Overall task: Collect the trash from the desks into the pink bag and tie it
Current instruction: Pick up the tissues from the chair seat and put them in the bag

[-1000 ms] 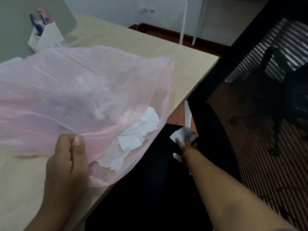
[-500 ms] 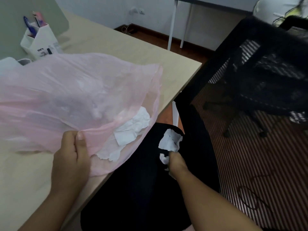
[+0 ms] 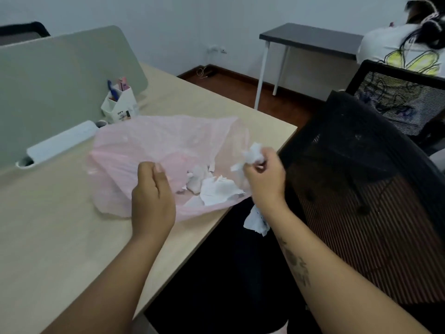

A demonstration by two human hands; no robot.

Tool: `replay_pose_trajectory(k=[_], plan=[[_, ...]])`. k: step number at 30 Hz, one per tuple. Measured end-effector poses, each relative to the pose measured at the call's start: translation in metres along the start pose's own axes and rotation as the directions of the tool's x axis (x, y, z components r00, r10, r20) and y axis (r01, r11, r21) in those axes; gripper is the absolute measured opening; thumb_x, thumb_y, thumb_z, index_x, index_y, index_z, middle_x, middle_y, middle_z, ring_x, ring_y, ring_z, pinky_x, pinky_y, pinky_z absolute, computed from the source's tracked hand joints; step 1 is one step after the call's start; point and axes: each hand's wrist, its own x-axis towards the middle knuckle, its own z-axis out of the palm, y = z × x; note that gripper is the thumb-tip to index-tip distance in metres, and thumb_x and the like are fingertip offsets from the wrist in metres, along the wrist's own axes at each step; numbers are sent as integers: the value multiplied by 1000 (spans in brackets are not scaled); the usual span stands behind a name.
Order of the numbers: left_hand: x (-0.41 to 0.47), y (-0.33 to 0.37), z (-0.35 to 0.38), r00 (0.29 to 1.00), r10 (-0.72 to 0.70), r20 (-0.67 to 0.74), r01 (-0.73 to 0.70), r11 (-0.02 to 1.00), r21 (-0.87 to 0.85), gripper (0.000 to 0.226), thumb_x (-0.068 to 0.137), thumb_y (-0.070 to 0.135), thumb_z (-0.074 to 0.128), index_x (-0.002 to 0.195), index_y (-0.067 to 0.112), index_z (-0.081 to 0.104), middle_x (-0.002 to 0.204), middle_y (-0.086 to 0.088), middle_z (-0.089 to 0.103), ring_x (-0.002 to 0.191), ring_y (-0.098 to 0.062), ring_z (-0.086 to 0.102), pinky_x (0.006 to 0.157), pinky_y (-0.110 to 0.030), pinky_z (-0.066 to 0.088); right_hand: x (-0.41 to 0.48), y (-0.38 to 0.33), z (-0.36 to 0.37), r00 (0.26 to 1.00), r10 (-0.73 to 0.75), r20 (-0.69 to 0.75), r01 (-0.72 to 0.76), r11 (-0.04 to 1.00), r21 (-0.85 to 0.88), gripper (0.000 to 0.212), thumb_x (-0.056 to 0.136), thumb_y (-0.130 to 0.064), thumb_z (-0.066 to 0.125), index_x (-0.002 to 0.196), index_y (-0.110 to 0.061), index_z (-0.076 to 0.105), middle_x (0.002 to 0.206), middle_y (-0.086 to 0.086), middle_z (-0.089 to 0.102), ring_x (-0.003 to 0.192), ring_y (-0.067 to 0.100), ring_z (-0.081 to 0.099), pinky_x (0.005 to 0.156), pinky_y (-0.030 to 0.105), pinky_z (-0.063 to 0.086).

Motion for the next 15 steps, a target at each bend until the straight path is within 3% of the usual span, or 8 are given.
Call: replay_pose_trajectory(k=[2, 3, 4, 7, 8, 10, 12, 15], plan=[[0, 2, -1, 1000, -2, -18, 2, 1000, -7, 27, 106, 33, 30, 96, 12, 42, 67, 5, 50, 60, -9, 48, 56, -24, 37, 0, -3, 10, 937, 6, 349, 24, 997, -80, 17, 85, -13, 69, 101, -15, 66, 95, -7, 63, 82, 2, 58, 74, 10, 44], [-1, 2, 0, 1000, -5, -24, 5, 1000, -7, 27, 106, 33, 29, 96, 12, 42, 67, 5, 50, 60, -7, 48, 55, -21, 36, 0, 1, 11, 912, 9, 410, 24, 997, -76, 19, 85, -18, 72, 104, -18, 70, 102, -10, 66, 93, 2, 61, 82, 13, 46], [-3, 2, 0, 1000, -9, -26, 9, 1000, -5, 27, 106, 33, 29, 96, 12, 43, 68, 4, 50, 60, -6, 48, 53, -18, 35, 1, 4, 8, 936, 12, 352, 3, 999, -42, 18, 85, -23, 72, 102, -22, 71, 104, -12, 68, 97, 2, 62, 84, 15, 48], [-7, -2, 3, 999, -32, -32, 32, 999, -1, 27, 106, 33, 30, 98, 11, 45, 70, 4, 51, 60, -4, 49, 53, -17, 35, 13, 37, -11, 990, 49, -130, -50, 999, -8, 5, 90, -18, 62, 94, -20, 65, 98, -3, 68, 87, 9, 61, 73, 19, 49], [-7, -5, 6, 998, -42, -40, 42, 999, 4, 27, 106, 33, 31, 98, 11, 45, 70, 4, 52, 60, -3, 49, 53, -20, 34, 17, 59, -16, 978, 95, -187, -112, 990, -82, 5, 92, -16, 59, 94, -17, 63, 100, 2, 66, 86, 13, 59, 73, 23, 49], [-7, -5, 5, 997, -34, -69, 35, 999, 5, 26, 106, 31, 32, 98, 11, 47, 70, 5, 51, 60, 2, 49, 54, -25, 34, 20, 105, -14, 966, 246, -75, -257, 920, -296, 15, 93, -14, 55, 106, -14, 61, 113, 11, 60, 92, 20, 58, 77, 30, 48], [-6, -8, 10, 996, 8, -85, -5, 1000, 29, 23, 106, 29, 34, 97, 13, 47, 69, 5, 50, 60, 6, 50, 55, -21, 35, 20, 154, -6, 862, 487, 140, -339, 760, -555, 41, 92, -17, 57, 132, -15, 51, 135, 16, 46, 114, 31, 52, 90, 34, 45], [-6, -12, 9, 994, 64, -88, -59, 997, 59, 22, 106, 30, 35, 96, 16, 48, 68, -1, 52, 65, -9, 52, 54, -32, 31, 23, 194, 8, 650, 697, 303, -222, 555, -802, 76, 89, -26, 64, 153, -33, 22, 155, 14, 16, 141, 37, 22, 112, 40, 30]])
